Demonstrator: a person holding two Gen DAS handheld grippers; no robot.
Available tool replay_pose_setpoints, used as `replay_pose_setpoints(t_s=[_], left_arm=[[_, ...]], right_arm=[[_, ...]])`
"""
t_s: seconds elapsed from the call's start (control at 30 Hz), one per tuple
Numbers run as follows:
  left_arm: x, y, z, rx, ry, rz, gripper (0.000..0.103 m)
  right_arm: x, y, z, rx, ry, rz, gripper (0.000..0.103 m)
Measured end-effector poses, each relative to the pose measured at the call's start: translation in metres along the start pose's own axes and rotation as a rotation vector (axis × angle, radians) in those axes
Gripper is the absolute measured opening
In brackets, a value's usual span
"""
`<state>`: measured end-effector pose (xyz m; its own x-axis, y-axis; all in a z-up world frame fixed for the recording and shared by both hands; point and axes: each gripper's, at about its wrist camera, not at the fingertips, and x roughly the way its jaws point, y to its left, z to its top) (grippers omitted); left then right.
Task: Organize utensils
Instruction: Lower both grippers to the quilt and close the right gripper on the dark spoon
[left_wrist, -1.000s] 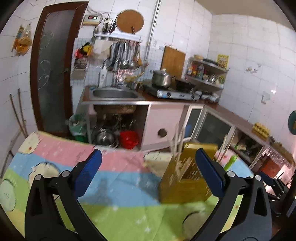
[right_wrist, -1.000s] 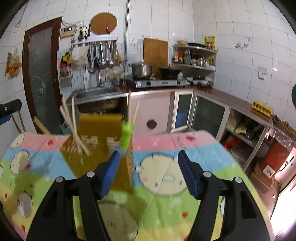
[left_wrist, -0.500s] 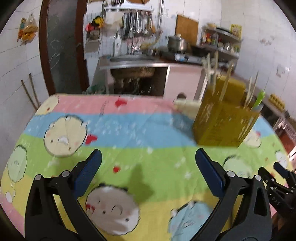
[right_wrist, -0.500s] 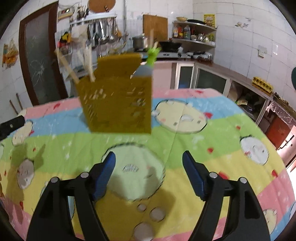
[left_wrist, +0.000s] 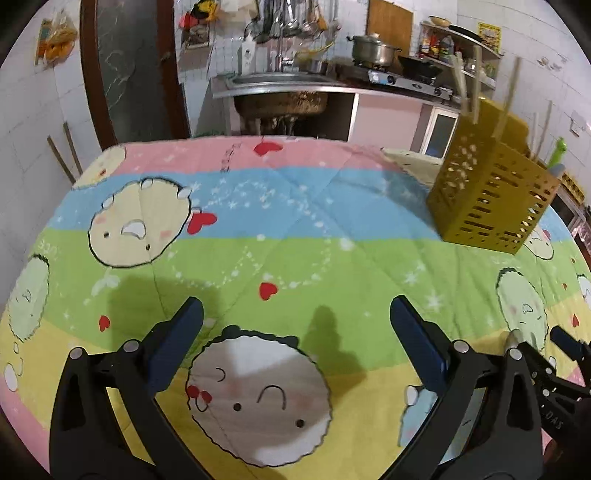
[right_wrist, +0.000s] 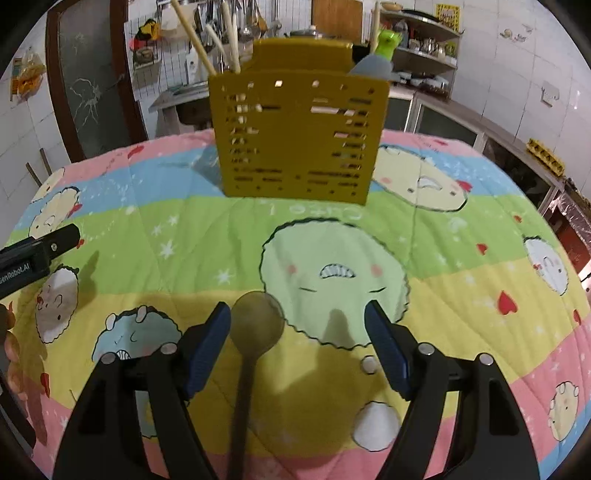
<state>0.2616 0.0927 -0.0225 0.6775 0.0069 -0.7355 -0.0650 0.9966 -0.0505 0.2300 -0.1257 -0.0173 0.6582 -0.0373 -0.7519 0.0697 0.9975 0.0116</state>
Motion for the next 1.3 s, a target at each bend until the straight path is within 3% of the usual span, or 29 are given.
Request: replay_pose_setpoints(t_s=[0.23, 0.27, 0.43, 0.73, 1.03, 1.3], left_arm=[[0.003, 0.005, -0.008, -0.009, 0.03, 0.022, 0.098], [0.001, 0.005, -0.009, -0.013, 0.034, 0.026, 0.098], [-0.007, -0.002, -0.019, -0.03, 0.055, 0.042, 0.098], [-0.019, -0.028, -0.051, -0.077, 0.129, 0.041, 0.097], [-0.043, -0.051, -0.089, -0.166, 0.14, 0.073, 0.09], [-0.053, -0.073, -0.115, -0.23, 0.124, 0.167, 0.066]], right_arm=[[0.019, 0.014, 0.003, -0.021, 0.048, -0.023, 0.069], [0.022, 0.014, 0.003, -0.018, 0.06, -0.028, 0.058], [0.027, 0.013, 0.004, -0.006, 0.065, 0.009, 0.035], [0.013, -0.015, 0.0, -0.014, 0.033, 0.095, 0.035], [-0.012, -0.081, -0.025, -0.109, 0.005, 0.033, 0.035], [-0.024, -0.135, -0.037, -0.052, -0.018, 0.021, 0.035]])
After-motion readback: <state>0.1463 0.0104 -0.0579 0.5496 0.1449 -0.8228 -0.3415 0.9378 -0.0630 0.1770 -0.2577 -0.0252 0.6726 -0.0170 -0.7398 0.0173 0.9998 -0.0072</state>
